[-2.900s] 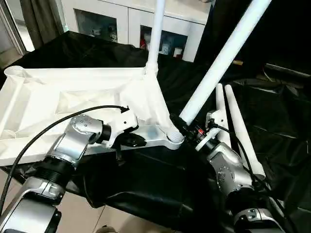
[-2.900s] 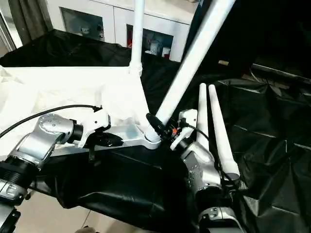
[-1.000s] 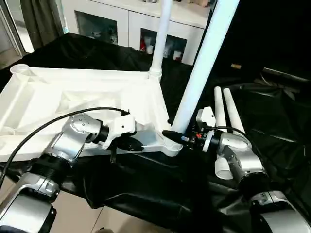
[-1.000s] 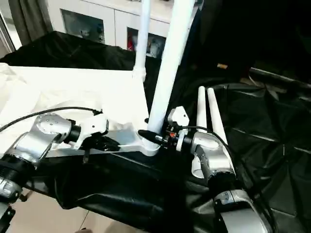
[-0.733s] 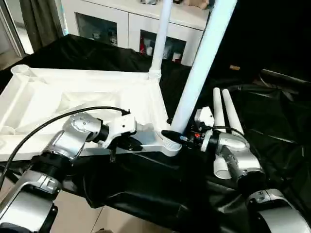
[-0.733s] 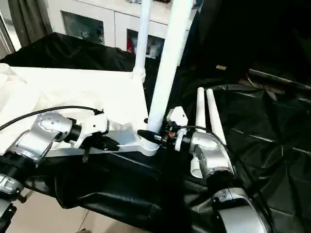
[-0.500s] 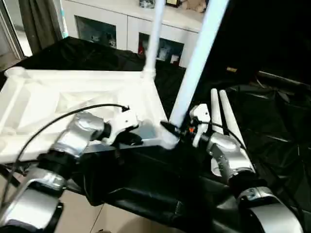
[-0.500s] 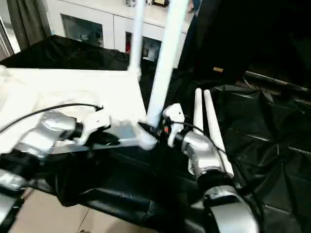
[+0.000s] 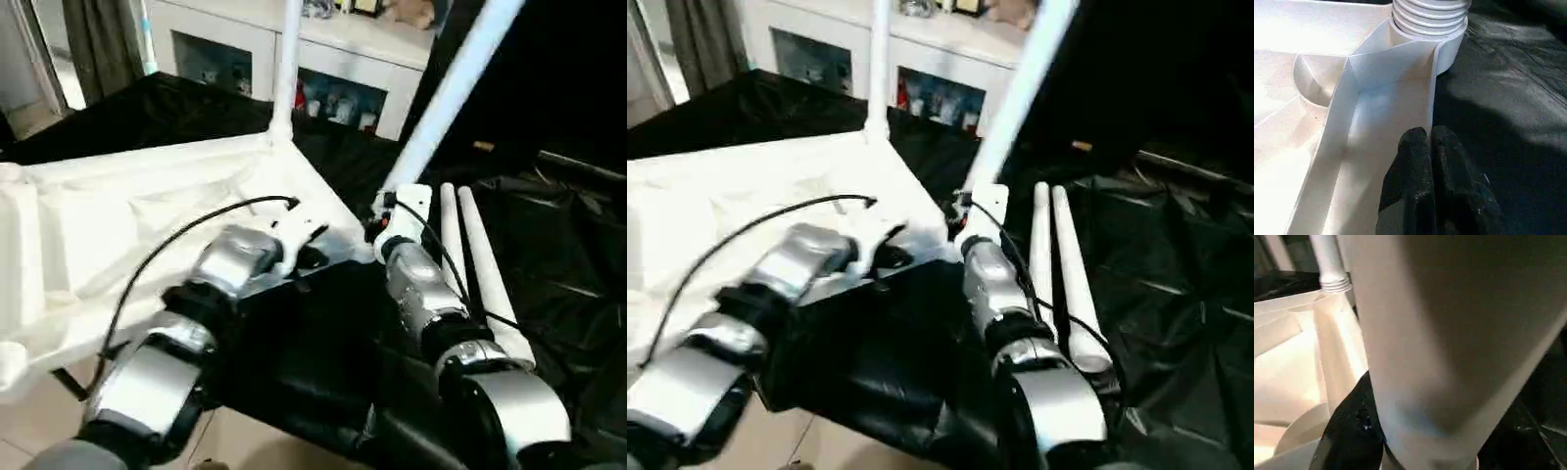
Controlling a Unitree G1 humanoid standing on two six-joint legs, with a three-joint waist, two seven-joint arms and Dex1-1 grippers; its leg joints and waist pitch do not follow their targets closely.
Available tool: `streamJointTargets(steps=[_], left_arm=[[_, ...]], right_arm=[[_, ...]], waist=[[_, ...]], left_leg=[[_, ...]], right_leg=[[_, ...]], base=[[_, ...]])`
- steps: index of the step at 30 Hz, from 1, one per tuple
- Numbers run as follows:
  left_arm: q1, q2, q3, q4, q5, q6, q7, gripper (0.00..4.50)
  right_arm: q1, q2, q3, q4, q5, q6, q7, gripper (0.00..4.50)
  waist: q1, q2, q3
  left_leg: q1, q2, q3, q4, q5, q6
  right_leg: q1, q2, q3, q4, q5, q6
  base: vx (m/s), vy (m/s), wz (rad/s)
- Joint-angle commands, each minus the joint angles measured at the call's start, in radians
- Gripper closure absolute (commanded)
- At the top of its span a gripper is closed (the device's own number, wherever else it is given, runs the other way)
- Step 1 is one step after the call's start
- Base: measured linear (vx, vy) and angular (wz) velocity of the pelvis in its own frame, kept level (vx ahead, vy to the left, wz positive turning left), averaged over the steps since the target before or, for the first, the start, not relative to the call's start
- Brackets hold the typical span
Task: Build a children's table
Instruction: Insert table leg to table base
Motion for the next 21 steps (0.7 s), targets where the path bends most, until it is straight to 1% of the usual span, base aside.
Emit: streamJointTargets(steps=[1, 3, 5, 8, 11, 12, 13, 17, 21], left_arm=[[-0.017, -0.008, 0.025, 0.055, 0.025, 0.007, 0.157, 4.5], [-0.023, -0.008, 0.026, 0.067, 0.028, 0.002, 0.156, 4.5], [-0.025, -0.005, 0.026, 0.07, 0.029, 0.0, 0.151, 4.5], [-0.025, 0.0, 0.025, 0.069, 0.031, 0.0, 0.14, 4.5], [-0.029, -0.001, 0.025, 0.078, 0.033, -0.004, 0.138, 4.5], [-0.029, -0.001, 0.025, 0.079, 0.033, -0.004, 0.138, 4.5], [-0.03, -0.001, 0.025, 0.079, 0.032, -0.004, 0.134, 4.5], [-0.031, 0.001, 0.024, 0.079, 0.03, -0.003, 0.125, 4.5], [-0.032, 0.006, 0.024, 0.081, 0.027, -0.008, 0.11, 4.5]], right_arm=[[0.049, 0.083, 0.019, 0.102, 0.005, 0.074, 0.019, 2.59], [0.045, 0.086, 0.014, 0.11, 0.004, 0.074, 0.008, 2.59], [0.043, 0.089, 0.011, 0.114, 0.004, 0.075, 0.004, 2.59], [0.035, 0.092, 0.011, 0.117, -0.003, 0.074, 0.01, 2.59], [0.022, 0.096, 0.009, 0.124, -0.023, 0.074, 0.013, 2.59], [0.021, 0.097, 0.009, 0.125, -0.024, 0.074, 0.013, 2.59], [0.019, 0.096, 0.01, 0.126, -0.027, 0.077, 0.013, 2.59], [0.013, 0.095, 0.016, 0.13, -0.039, 0.084, 0.017, 2.59], [0.004, 0.094, 0.016, 0.138, -0.054, 0.088, 0.031, 2.59]], waist=[[-0.005, 0.026, -0.034], [-0.005, 0.029, -0.035], [-0.006, 0.028, -0.034], [-0.007, 0.031, -0.031], [-0.009, 0.03, -0.03], [-0.009, 0.03, -0.029], [-0.008, 0.027, -0.029], [-0.007, 0.028, -0.029], [-0.008, 0.028, -0.027]], left_leg=[[-0.006, 0.021, -0.006, -0.083, -0.291, -0.012], [-0.007, 0.021, -0.007, -0.084, -0.29, -0.015], [-0.008, 0.022, -0.007, -0.086, -0.301, -0.018], [-0.007, 0.023, -0.01, -0.088, -0.333, -0.022], [-0.008, 0.024, -0.012, -0.089, -0.36, -0.024], [-0.008, 0.024, -0.012, -0.09, -0.361, -0.024], [-0.007, 0.024, -0.012, -0.09, -0.361, -0.021], [-0.009, 0.025, -0.012, -0.092, -0.348, -0.018], [-0.01, 0.026, -0.013, -0.095, -0.353, -0.019]], right_leg=[[0.008, -0.075, 0.041, -0.096, -0.244, -0.138], [0.009, -0.075, 0.04, -0.096, -0.247, -0.133], [0.01, -0.075, 0.039, -0.097, -0.257, -0.131], [0.006, -0.078, 0.04, -0.103, -0.311, -0.122], [0.002, -0.08, 0.041, -0.108, -0.362, -0.114], [0.001, -0.081, 0.042, -0.11, -0.373, -0.11], [0.001, -0.081, 0.042, -0.111, -0.381, -0.106], [0.001, -0.082, 0.043, -0.112, -0.38, -0.104], [-0.001, -0.083, 0.043, -0.116, -0.403, -0.098]], base=[[0.0, 0.0, 0.0], [0.0, 0.0, 0.0], [0.0, 0.0, 0.0], [0.0, 0.0, 0.0], [0.0, 0.0, 0.0], [0.0, 0.0, 0.0], [0.0, 0.0, 0.0], [0.0, 0.0, 0.0], [0.0, 0.0, 0.0]])
